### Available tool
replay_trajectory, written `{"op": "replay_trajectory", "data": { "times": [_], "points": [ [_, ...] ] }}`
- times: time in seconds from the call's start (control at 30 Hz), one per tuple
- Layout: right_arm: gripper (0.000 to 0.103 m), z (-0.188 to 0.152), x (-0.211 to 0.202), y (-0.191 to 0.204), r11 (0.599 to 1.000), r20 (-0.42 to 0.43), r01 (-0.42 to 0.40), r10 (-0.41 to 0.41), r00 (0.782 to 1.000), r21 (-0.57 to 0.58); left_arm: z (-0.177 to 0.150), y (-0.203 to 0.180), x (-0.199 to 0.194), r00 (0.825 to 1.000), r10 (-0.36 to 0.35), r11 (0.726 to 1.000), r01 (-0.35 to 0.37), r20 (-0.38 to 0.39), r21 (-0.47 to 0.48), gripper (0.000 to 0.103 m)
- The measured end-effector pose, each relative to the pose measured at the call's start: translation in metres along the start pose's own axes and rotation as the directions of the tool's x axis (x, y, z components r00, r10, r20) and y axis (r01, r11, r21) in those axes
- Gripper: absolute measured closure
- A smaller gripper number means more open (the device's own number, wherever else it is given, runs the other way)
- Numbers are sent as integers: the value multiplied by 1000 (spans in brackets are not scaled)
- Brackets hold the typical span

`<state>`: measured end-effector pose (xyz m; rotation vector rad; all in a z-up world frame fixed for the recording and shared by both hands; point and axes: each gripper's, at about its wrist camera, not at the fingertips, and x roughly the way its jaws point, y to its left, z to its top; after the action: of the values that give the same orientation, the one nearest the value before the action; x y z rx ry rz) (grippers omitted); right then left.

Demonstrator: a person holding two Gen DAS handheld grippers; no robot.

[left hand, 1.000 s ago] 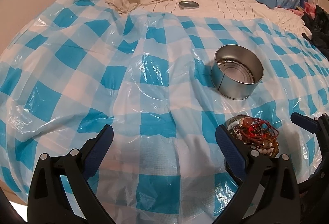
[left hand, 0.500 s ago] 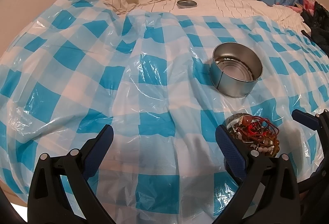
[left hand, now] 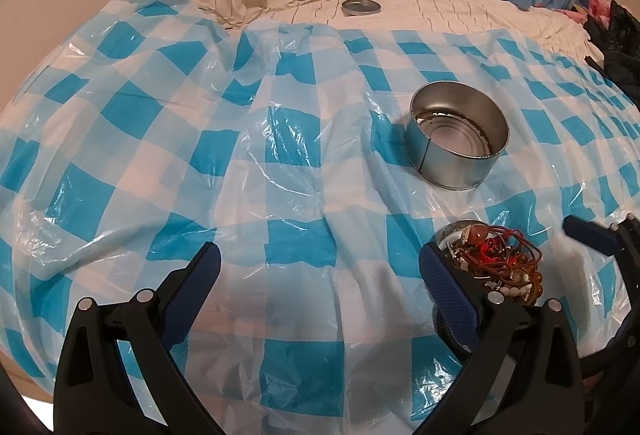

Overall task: Organize jewelry
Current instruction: 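Close the right gripper on bracelets while the left gripper grasps a metal bangle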

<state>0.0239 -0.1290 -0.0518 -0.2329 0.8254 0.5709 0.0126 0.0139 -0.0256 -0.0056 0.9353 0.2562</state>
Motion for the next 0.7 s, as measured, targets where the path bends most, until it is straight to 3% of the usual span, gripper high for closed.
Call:
{"op": "replay_trajectory", "data": {
  "times": [0.03, 0.1, 0.2, 0.37, 0.53, 0.7],
  "points": [
    [39, 0, 2, 0, 1000, -13, -8, 8, 1000, 2, 0, 0, 0, 1000, 0, 1000, 0, 0, -2, 8],
    [82, -2, 9, -4, 999, -56, -37, 38, 998, 24, 1, 0, 1, 1000, -3, 1000, 3, -2, -8, 8],
    [97, -4, 10, -11, 996, -69, -72, 76, 995, 57, 2, 1, 1, 1000, -4, 1000, 4, -4, -9, 8],
    [99, 0, -3, -24, 977, -5, -155, 157, 988, 149, 4, 4, 4, 1000, -7, 1000, 7, -9, -27, 8],
    [99, 7, -21, -49, 921, 95, -275, 259, 961, 277, 4, 1, 9, 999, -31, 999, 30, -16, -22, 8],
    [99, 10, -39, -79, 861, 215, -346, 282, 935, 373, 4, -20, 17, 995, -103, 994, 103, -17, 42, 8]
  ]
}}
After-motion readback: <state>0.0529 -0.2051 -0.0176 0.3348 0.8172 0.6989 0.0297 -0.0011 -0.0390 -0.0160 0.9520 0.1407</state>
